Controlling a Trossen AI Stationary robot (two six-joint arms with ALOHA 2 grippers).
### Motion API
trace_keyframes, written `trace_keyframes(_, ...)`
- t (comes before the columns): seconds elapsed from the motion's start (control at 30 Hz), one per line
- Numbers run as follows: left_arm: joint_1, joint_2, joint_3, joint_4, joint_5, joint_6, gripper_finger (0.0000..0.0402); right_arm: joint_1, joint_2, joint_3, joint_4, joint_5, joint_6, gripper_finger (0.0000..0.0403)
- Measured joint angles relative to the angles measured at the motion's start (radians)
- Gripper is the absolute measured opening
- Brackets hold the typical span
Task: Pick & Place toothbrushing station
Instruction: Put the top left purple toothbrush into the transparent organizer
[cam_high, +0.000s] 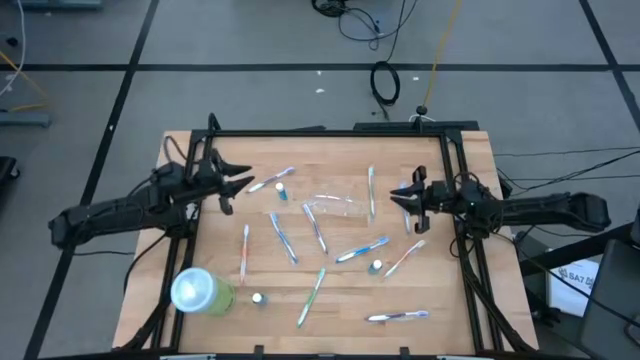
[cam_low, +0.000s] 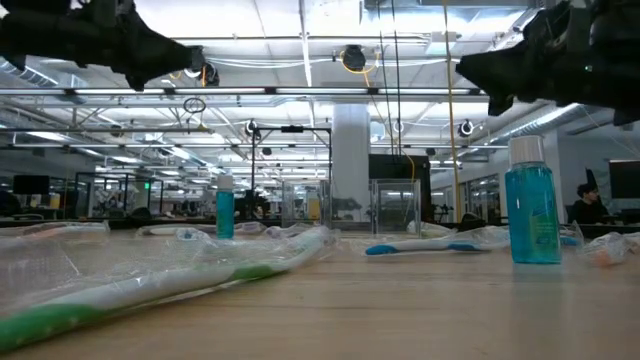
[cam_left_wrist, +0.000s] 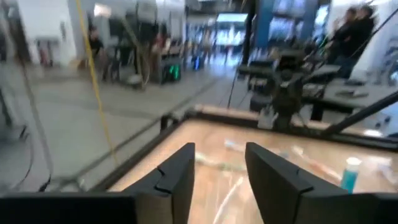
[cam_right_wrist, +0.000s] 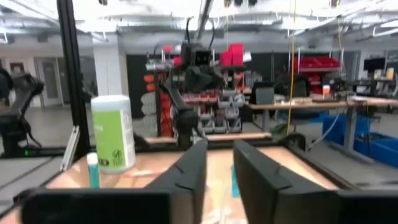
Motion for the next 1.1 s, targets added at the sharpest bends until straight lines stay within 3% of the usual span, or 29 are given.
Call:
trace_keyframes(0.23, -0.016, 0.106, 0.066, -0.065, 0.001, -0.020, 0.0159, 0.000, 0.095, 0.036, 0.002, 0.005, -0.023, 0.0148)
trace_keyframes(0.57, -0.066, 0.182, 0.072, -0.065, 0.001, -0.069, 0.0159, 0.000, 0.117, 0.042, 0.029, 0.082, -0.027, 0.0159)
trace_keyframes(0.7, -0.072, 0.182, 0.072, -0.088, -0.086, -0.092, 0.0159, 0.000, 0.117, 0.044, 0.064, 0.082, -0.040, 0.0159)
trace_keyframes(1.1, -0.039, 0.220, 0.072, -0.377, -0.353, -0.117, 0.0159, 0.000, 0.117, 0.045, 0.078, 0.082, -0.068, 0.0160)
